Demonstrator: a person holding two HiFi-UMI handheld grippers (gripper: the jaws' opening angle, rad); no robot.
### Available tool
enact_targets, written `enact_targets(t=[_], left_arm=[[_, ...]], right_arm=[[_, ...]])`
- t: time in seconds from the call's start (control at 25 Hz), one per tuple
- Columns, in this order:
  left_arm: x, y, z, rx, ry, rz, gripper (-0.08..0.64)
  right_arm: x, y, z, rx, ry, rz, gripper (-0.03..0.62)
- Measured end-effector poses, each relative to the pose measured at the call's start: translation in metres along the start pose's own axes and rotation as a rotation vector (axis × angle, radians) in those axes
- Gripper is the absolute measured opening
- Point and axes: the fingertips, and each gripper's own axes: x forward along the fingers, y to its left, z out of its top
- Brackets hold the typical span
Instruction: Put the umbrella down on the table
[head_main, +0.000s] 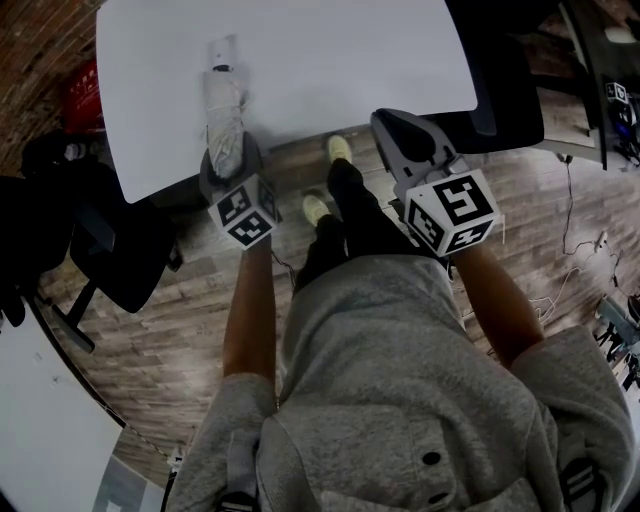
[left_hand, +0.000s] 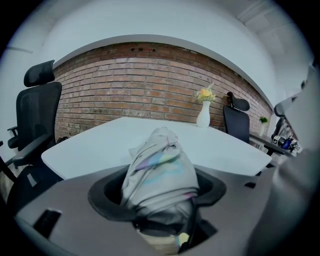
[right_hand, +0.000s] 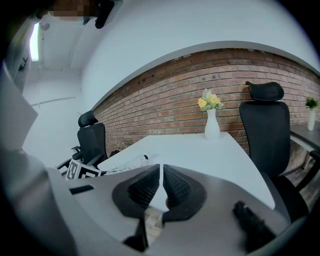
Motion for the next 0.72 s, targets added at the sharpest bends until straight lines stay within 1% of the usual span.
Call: enact_targets(t=[0.24, 0.44, 0.6, 0.72], left_arm=[[-0.010, -0.003, 0.003, 0.030, -0.004, -0.006, 0.308], [-0.027, -0.005, 0.008, 0.054, -0.001, -0.037, 0.308], [-0.046, -0.004, 0.016, 0.058, -0.014, -0.053, 0.308], [-0.063, -0.007, 0.027, 0.104, -0.035, -0.064, 0.308]], right_arm=[[-0.006, -0.002, 0.002, -0.007, -0.009, 0.001, 0.034], [-0.012, 0.001, 0.007, -0.019, -0.028, 0.007, 0.034], [-0.020, 0.003, 0.011, -0.031, -0.043, 0.008, 0.034], [-0.026, 0.005, 0.016, -0.036, -0.063, 0.002, 0.034]])
